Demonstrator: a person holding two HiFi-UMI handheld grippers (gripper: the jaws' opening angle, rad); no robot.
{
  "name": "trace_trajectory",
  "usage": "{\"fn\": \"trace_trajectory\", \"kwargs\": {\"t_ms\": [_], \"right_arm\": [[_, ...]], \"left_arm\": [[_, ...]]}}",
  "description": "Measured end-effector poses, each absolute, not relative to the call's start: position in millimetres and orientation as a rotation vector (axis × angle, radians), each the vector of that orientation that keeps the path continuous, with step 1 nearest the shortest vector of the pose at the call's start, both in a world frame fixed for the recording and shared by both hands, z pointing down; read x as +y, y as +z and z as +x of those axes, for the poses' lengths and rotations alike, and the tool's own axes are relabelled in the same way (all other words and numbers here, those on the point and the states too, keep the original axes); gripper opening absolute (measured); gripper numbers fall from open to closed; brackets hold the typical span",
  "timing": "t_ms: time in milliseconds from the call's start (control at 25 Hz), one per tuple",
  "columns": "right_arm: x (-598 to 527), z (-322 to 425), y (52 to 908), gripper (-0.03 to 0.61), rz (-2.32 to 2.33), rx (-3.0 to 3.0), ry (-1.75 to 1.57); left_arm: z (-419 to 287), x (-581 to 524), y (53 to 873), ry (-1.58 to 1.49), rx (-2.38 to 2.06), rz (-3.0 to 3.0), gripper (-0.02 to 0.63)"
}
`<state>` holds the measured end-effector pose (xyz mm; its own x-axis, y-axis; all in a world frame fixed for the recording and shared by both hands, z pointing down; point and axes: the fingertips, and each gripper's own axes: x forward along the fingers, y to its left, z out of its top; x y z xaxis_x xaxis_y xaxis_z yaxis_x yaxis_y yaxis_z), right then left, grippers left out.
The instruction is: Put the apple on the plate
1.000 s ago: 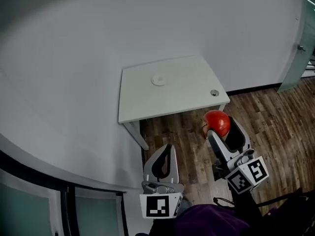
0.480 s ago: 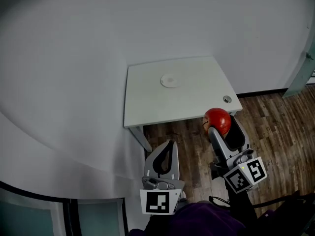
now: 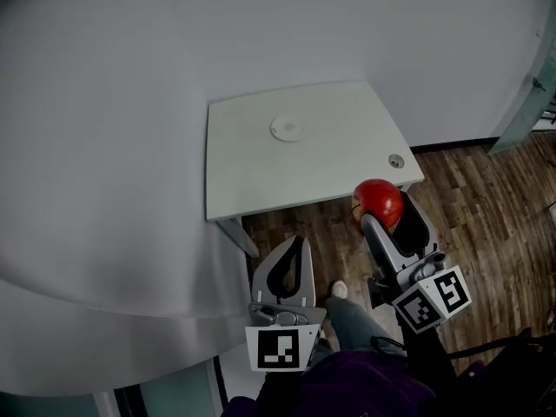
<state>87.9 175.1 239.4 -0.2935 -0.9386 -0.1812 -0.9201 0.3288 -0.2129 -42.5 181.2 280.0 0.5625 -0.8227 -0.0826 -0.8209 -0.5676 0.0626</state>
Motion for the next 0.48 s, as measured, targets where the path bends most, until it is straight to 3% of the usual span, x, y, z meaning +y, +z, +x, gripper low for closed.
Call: {"fn": "trace_trajectory", "kwargs": {"t_ms": [480], "right_arm": [[36.6, 109.6, 259.7, 0.334, -1.604, 2.373, -0.177]], "left_arm": [[-30.1, 49.8, 293.7, -0.082, -1.6, 2.693, 0.006]]}}
